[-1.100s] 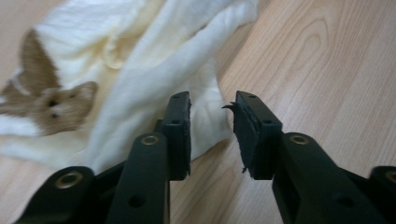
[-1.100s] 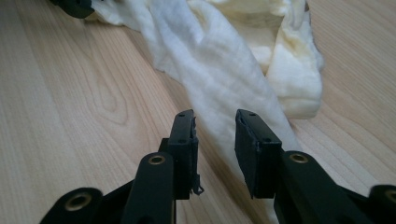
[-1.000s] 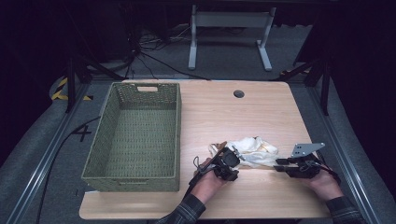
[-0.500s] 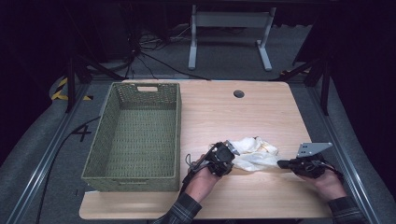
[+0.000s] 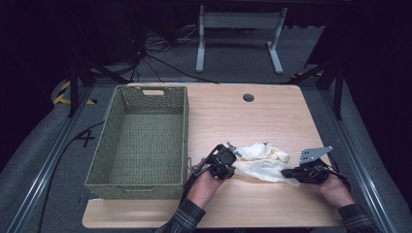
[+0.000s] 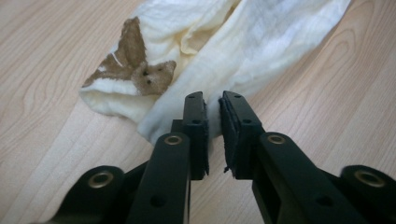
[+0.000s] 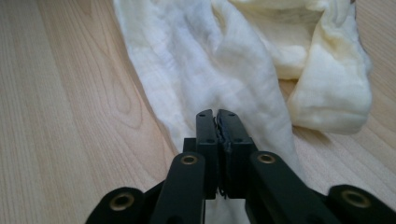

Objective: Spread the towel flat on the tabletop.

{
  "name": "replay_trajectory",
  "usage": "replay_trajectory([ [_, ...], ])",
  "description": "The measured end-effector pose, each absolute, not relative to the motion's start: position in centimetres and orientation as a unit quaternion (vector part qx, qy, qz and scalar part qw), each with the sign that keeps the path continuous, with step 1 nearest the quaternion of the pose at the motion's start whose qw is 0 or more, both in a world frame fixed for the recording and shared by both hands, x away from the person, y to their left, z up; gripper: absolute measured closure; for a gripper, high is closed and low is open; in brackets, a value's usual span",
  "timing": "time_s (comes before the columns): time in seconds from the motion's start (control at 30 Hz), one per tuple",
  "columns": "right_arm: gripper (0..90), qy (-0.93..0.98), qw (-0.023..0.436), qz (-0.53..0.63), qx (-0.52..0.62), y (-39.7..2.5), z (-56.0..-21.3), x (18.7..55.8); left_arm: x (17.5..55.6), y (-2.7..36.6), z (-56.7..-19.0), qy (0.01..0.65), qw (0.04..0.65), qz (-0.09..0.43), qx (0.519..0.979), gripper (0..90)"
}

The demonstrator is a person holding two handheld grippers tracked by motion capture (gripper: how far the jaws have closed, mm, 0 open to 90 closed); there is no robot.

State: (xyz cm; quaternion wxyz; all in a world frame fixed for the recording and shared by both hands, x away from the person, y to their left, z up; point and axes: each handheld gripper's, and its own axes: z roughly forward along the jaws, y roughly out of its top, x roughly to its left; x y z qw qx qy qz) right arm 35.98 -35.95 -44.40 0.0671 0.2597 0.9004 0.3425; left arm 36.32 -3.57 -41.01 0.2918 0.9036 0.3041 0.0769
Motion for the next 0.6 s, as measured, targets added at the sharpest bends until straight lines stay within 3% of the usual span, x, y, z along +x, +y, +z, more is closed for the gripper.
replay_trajectory([
  [0.07,81.0,0.888,0.074,0.366,0.267,-36.6,-43.7,35.8,36.3,-3.4,-40.6,0.306,0.302,0.080,0.899,75.6],
  [0.33,88.4,0.882,0.081,0.369,0.283,-38.4,-43.3,34.6,36.5,-4.0,-41.6,0.291,0.282,0.069,0.912,84.3],
  [0.6,89.0,0.894,0.080,0.335,0.286,-38.8,-44.4,33.9,36.8,-4.2,-44.2,0.290,0.251,0.040,0.923,86.5],
])
